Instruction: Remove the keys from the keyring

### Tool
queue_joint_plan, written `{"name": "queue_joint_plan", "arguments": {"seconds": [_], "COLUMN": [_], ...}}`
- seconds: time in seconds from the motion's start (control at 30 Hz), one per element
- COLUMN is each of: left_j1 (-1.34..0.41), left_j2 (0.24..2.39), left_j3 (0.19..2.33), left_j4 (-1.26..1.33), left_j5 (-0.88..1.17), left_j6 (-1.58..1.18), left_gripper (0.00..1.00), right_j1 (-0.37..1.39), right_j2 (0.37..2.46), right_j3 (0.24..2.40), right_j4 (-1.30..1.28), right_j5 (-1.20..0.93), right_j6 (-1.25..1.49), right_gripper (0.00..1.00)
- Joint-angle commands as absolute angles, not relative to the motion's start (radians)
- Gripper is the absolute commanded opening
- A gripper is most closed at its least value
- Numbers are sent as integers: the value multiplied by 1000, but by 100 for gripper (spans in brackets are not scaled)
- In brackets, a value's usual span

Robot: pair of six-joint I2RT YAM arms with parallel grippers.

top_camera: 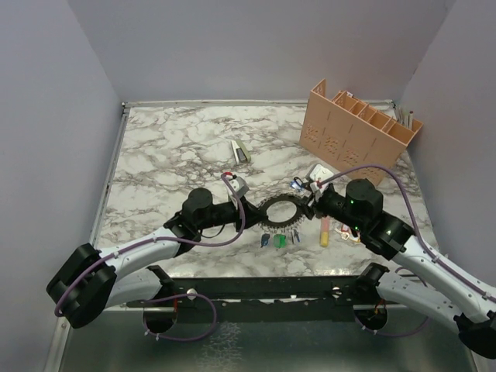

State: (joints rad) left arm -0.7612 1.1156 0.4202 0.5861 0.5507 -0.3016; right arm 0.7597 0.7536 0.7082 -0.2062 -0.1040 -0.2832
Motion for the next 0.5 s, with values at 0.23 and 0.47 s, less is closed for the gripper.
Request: {"name": "queue_joint_plan", "arguments": {"seconds": [0.23, 0.47], "left_j1": [-761, -761], "left_j2": [983, 930], "left_j3": [385, 360], "left_j4": [591, 589], "left_j5": [134, 38], "left_j6": [-413, -481], "left_gripper": [0, 0], "right_j1": [764, 764], "right_j2": [771, 764], "right_j3": [589, 439], "right_j4": [-25, 184], "right_j5": [172, -120], "right_j6": [32, 101], "right_gripper": [77, 100]}}
